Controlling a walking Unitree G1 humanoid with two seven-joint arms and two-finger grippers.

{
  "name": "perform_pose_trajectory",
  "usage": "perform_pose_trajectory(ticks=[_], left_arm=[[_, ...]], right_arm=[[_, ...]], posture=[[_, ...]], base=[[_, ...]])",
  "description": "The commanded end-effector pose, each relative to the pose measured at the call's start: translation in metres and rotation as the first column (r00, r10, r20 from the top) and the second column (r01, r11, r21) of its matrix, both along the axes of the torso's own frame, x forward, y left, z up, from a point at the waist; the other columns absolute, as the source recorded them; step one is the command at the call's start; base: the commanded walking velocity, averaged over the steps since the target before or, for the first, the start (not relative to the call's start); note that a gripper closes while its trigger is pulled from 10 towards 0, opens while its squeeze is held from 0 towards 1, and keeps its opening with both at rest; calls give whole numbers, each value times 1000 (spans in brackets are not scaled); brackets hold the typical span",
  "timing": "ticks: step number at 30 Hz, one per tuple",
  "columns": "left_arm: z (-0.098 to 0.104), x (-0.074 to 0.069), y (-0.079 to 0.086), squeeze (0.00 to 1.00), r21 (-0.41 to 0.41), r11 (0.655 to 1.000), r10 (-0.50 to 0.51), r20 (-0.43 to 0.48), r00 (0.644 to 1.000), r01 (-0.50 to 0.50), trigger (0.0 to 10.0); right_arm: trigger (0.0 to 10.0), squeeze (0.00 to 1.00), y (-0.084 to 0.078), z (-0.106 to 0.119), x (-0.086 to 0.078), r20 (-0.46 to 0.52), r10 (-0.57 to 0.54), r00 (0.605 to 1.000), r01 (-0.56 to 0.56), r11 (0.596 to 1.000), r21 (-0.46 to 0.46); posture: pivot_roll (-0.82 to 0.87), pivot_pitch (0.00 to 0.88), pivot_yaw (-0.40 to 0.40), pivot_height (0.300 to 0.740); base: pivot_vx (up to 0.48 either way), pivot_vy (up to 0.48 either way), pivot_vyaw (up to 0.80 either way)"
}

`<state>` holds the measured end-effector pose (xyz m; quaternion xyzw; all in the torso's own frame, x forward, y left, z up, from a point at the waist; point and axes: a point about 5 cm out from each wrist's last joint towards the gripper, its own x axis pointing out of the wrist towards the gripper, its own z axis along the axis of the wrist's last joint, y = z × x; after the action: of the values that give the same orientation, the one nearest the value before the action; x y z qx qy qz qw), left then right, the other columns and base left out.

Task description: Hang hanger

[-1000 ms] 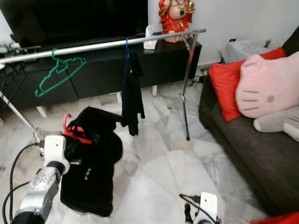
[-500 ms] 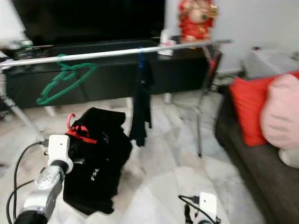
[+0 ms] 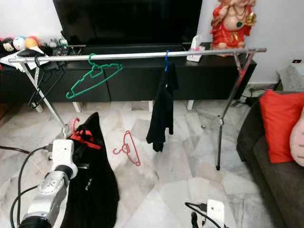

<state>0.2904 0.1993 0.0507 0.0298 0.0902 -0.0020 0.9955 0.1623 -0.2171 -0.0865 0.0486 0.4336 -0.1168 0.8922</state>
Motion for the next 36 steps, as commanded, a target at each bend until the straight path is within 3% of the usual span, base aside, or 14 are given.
perform_pose_trajectory(ticks=[1,10,36], left_arm=[[12,6,3,0,27,1000,-9,49,999,7,10000],[13,6,6,0,57,998,-12,54,998,9,10000],[14,6,4,0,95,995,-43,57,997,37,10000]], right_arm=[[10000,0,3,1,4,13,1,1000,-1,1000,8],[10000,0,5,1,5,11,29,1000,-29,1000,5],[10000,0,10,0,5,13,58,998,-58,998,8]], posture=[[-118,0,19,740],[-117,0,22,740],[-116,0,22,740]], base=[[0,0,0],[0,0,0],[0,-271,0]])
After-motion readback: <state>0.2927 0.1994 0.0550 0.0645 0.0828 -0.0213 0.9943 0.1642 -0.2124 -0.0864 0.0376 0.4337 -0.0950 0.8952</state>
